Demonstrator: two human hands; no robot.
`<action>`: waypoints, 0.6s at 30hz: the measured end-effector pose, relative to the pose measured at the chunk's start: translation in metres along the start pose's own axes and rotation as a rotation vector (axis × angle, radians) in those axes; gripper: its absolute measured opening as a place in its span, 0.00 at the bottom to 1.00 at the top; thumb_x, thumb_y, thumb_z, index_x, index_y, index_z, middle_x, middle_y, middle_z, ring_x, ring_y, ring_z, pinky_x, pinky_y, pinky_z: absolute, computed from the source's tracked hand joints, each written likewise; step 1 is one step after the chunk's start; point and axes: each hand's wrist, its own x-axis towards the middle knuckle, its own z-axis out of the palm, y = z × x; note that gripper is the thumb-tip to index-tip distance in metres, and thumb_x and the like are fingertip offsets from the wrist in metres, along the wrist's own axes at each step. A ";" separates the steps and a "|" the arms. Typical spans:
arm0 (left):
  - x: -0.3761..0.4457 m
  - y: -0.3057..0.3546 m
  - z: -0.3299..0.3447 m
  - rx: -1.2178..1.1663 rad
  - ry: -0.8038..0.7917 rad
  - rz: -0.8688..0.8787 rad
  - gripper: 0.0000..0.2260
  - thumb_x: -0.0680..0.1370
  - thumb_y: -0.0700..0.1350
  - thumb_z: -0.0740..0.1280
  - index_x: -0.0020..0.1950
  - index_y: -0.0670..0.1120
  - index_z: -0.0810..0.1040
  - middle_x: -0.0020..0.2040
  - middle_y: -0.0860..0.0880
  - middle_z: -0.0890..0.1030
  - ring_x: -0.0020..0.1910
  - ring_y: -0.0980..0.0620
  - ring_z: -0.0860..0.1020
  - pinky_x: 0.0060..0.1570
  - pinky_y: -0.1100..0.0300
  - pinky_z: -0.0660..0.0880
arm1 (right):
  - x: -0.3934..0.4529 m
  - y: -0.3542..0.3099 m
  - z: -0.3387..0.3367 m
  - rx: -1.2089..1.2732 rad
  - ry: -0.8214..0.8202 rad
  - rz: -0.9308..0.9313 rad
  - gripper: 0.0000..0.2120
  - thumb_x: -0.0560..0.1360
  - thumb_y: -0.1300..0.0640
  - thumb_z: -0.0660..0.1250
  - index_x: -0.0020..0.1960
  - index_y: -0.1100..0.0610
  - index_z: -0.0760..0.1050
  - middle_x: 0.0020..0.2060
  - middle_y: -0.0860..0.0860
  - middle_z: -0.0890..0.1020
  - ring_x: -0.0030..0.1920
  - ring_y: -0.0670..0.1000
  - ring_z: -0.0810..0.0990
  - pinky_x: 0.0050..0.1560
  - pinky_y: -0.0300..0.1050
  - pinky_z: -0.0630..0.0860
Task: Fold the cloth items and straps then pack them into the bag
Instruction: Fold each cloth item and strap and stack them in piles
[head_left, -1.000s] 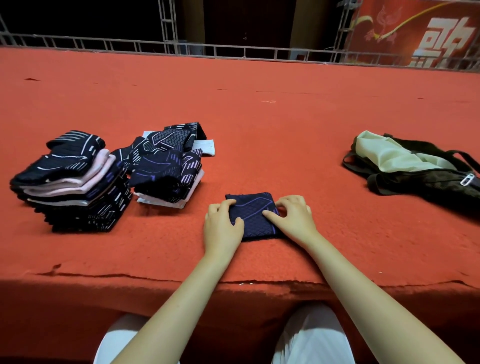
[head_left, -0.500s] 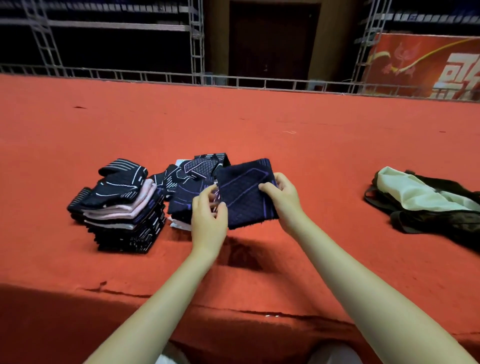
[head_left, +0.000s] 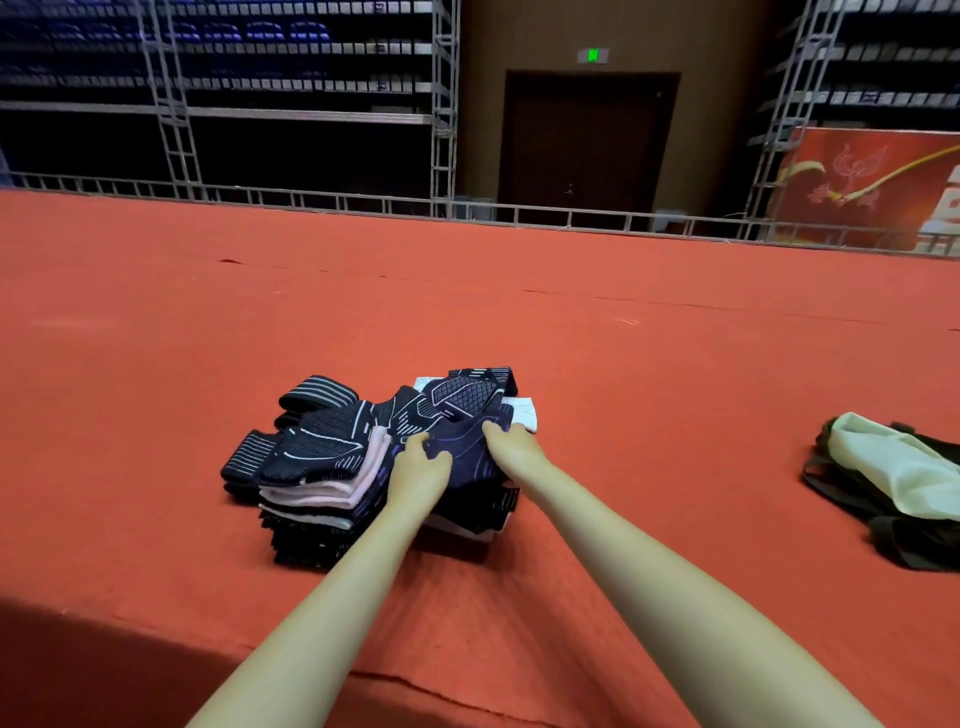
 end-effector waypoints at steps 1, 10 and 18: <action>0.001 -0.001 0.001 -0.002 0.002 0.013 0.21 0.76 0.41 0.62 0.69 0.43 0.69 0.65 0.43 0.75 0.63 0.45 0.73 0.59 0.57 0.67 | 0.002 -0.003 0.000 0.026 -0.015 0.051 0.21 0.78 0.48 0.56 0.66 0.60 0.68 0.60 0.55 0.77 0.60 0.58 0.76 0.60 0.50 0.73; 0.004 -0.007 0.003 -0.167 0.078 0.113 0.17 0.74 0.39 0.64 0.63 0.46 0.74 0.57 0.48 0.78 0.53 0.52 0.76 0.54 0.60 0.69 | 0.013 0.001 -0.007 0.272 -0.224 0.220 0.14 0.71 0.47 0.69 0.53 0.52 0.74 0.50 0.52 0.81 0.53 0.54 0.79 0.57 0.46 0.72; 0.016 0.013 0.001 -0.260 0.058 0.207 0.16 0.74 0.40 0.66 0.62 0.49 0.74 0.49 0.53 0.76 0.49 0.55 0.74 0.50 0.61 0.67 | 0.012 0.007 -0.028 0.393 -0.062 0.075 0.12 0.71 0.53 0.72 0.51 0.57 0.78 0.39 0.52 0.81 0.37 0.50 0.80 0.39 0.42 0.77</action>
